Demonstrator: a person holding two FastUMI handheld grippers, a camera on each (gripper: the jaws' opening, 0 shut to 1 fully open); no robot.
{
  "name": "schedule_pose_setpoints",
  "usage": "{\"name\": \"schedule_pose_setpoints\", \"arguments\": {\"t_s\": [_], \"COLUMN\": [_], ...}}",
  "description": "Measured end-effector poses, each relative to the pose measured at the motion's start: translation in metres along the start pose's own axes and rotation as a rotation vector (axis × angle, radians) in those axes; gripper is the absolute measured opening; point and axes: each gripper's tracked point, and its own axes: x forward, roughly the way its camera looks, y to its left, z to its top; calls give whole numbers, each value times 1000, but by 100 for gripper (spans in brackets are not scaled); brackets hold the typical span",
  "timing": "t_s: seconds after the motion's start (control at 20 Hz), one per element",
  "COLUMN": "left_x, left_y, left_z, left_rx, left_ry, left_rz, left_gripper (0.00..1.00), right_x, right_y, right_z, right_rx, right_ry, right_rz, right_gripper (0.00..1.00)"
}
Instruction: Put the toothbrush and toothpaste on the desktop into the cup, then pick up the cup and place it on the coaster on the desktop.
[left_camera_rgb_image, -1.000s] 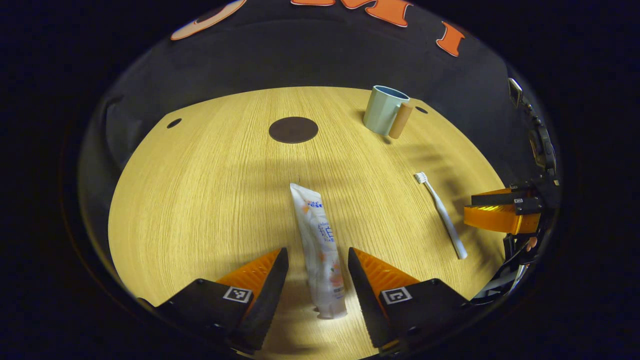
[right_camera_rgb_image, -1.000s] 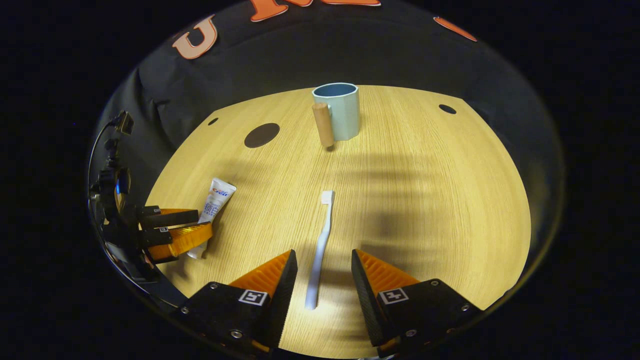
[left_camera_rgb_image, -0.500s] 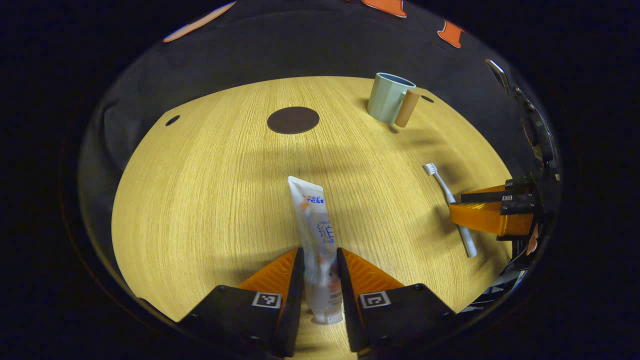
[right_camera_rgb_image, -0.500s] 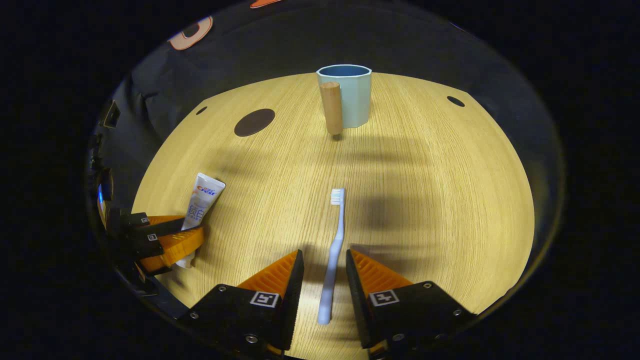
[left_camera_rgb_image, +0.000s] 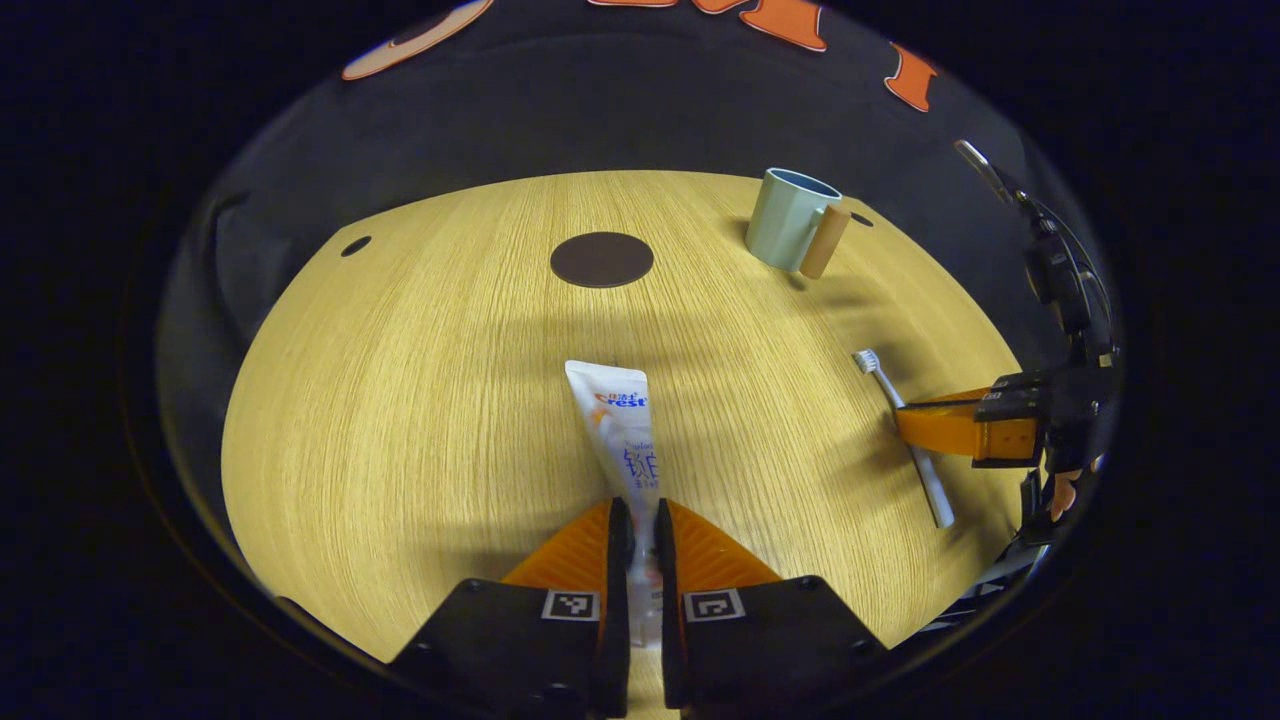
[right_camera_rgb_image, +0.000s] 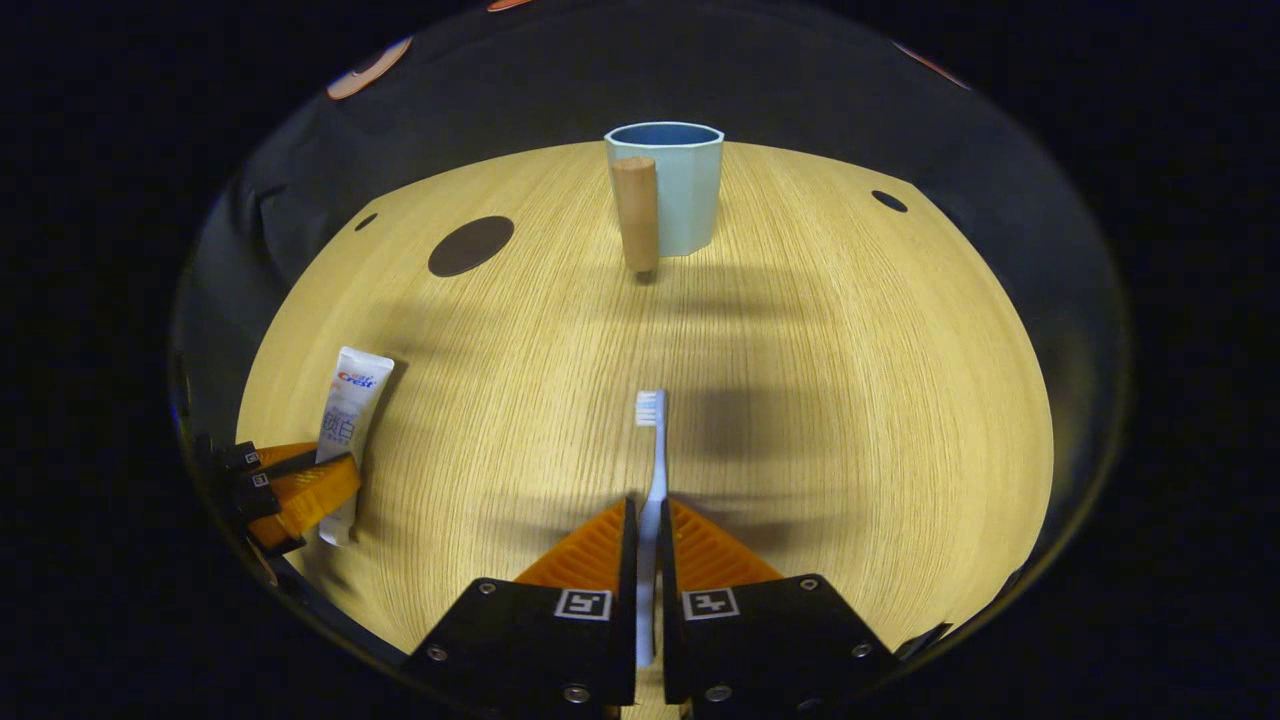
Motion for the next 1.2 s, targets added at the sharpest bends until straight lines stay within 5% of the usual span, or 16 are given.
{"name": "schedule_pose_setpoints", "arguments": {"t_s": [0.6, 1.2], "left_x": [-5, -28], "left_y": [-1, -1], "left_z": [5, 27], "left_rx": [6, 15], "left_ry": [-60, -152], "left_rz": [33, 47], "left_gripper": [16, 16], "right_x": [-4, -49], "right_y": [-7, -14], "right_z": [39, 124], "right_rx": [-70, 35], "right_ry": [-187, -426], "right_rz": [75, 227], "right_gripper": [7, 6]}}
